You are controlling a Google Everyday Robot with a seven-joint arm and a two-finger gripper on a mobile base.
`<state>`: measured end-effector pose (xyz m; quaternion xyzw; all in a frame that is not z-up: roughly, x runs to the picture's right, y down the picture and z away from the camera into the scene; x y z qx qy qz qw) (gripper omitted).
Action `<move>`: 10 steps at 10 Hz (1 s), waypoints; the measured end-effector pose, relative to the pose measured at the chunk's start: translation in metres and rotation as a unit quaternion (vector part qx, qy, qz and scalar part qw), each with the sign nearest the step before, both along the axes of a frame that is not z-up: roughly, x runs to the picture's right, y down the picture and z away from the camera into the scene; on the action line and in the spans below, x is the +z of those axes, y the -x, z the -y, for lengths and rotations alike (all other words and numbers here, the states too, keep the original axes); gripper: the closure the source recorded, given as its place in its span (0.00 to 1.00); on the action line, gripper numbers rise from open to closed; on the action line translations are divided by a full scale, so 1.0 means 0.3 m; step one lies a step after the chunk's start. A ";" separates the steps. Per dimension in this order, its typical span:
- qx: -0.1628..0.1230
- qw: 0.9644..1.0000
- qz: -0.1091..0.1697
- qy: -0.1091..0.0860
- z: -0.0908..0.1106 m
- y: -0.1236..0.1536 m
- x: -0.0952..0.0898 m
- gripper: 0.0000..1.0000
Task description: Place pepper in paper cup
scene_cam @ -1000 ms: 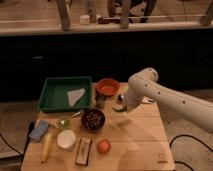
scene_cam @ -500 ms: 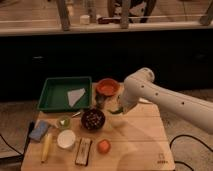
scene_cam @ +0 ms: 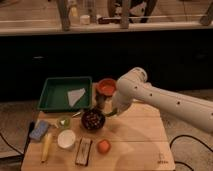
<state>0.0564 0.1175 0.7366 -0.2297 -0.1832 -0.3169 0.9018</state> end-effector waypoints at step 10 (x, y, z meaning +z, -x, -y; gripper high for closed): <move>-0.081 0.994 0.074 0.010 -0.047 0.243 -0.141 0.96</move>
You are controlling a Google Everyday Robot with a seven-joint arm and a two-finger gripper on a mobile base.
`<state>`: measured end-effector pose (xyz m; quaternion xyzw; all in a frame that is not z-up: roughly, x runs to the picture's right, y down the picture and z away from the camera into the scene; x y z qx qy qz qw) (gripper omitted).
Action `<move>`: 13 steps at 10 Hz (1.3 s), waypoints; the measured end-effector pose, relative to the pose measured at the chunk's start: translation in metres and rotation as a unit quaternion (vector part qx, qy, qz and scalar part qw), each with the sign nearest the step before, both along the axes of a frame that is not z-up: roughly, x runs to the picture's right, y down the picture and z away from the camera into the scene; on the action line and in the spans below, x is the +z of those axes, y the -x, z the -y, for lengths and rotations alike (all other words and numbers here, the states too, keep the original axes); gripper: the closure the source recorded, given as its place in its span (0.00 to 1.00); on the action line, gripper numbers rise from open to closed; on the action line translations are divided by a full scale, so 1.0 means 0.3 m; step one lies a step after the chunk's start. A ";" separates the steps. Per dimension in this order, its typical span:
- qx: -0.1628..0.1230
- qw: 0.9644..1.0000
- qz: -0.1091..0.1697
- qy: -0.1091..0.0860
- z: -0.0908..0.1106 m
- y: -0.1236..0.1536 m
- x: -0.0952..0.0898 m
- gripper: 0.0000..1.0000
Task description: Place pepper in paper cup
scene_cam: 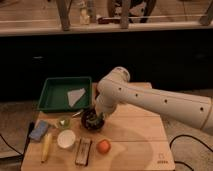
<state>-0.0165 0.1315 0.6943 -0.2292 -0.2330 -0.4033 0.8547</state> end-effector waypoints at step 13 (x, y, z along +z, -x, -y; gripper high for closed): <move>-0.090 0.989 0.103 0.051 -0.079 0.312 -0.195 0.96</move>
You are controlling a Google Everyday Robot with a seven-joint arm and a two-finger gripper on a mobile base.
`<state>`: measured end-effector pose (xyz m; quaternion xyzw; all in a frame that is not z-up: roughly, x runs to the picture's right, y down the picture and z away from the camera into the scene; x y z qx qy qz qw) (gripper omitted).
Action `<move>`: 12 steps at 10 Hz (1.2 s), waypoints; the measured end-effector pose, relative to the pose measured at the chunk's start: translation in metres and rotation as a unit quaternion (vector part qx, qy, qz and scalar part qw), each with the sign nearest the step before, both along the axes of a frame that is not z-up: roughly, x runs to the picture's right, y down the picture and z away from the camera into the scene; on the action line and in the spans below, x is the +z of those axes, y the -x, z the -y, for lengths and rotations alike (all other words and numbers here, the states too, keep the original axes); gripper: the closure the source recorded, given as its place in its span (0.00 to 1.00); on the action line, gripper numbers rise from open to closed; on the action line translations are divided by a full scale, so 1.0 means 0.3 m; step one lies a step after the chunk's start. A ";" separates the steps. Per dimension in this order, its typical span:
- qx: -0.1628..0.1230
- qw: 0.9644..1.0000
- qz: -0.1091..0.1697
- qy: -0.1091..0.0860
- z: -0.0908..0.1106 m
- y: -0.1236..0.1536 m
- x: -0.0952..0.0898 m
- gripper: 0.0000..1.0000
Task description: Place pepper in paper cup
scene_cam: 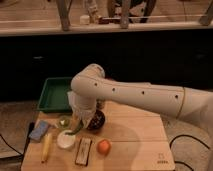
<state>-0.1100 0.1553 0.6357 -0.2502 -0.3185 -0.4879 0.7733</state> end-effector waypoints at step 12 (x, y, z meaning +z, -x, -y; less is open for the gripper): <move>-0.027 0.997 0.074 0.025 -0.065 0.104 -0.094 0.96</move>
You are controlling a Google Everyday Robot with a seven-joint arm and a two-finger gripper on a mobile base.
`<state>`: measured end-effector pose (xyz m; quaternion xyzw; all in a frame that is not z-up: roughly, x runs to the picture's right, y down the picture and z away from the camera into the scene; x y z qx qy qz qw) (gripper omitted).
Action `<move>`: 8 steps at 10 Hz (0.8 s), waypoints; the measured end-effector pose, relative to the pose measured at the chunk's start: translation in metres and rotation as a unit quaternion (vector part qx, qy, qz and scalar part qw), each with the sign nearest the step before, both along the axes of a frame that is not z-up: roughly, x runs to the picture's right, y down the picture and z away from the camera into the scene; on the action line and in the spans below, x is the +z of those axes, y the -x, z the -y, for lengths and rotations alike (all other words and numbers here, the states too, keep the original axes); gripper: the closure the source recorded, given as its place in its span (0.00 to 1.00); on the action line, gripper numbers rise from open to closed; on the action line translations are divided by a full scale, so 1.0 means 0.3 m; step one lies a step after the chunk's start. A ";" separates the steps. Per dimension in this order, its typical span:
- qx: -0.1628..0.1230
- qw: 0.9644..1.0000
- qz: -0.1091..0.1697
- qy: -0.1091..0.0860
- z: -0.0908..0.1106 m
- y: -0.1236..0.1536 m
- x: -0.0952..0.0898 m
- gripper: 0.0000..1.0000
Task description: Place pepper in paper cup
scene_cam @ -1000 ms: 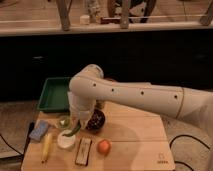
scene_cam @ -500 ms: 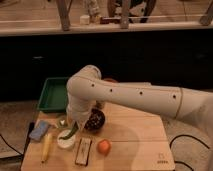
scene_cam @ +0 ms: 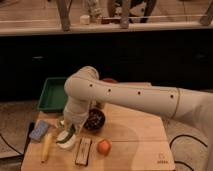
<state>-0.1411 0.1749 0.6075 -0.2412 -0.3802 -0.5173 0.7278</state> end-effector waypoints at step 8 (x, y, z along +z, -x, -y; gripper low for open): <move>-0.014 0.999 0.046 0.018 -0.057 0.028 -0.032 0.96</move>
